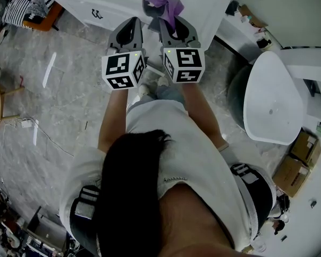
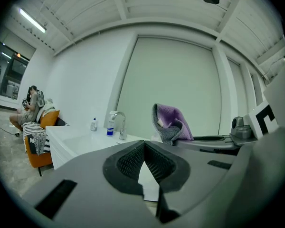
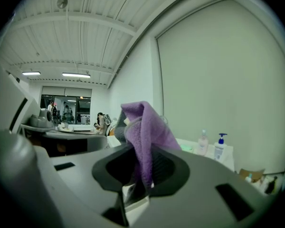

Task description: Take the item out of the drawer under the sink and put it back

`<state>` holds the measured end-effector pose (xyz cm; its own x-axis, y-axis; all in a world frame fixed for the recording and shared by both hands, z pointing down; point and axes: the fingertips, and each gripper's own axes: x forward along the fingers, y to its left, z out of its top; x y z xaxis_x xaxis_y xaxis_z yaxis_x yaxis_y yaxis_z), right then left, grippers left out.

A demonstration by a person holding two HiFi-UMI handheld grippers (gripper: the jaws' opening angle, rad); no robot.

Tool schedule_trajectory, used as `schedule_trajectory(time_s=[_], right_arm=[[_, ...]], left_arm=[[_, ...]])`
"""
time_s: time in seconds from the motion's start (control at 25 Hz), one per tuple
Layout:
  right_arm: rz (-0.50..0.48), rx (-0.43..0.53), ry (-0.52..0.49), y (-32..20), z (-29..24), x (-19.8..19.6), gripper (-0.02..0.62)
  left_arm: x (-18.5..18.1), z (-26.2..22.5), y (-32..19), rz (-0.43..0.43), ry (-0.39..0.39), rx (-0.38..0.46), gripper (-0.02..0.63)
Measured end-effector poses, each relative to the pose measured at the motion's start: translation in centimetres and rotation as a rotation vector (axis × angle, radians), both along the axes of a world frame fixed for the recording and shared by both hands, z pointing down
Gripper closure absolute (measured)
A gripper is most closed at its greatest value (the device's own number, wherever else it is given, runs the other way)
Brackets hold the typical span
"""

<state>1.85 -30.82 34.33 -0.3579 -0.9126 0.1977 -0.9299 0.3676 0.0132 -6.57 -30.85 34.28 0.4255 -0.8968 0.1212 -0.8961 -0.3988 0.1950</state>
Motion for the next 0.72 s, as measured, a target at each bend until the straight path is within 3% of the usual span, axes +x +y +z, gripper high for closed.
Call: schedule_trajectory(time_s=[0.72], right_arm=[[-0.037,-0.003,-0.008,0.06,0.34,-0.77,0.512]], left_arm=[[-0.03,0.59,0.12,-0.006,-0.013,-0.020,0.603]])
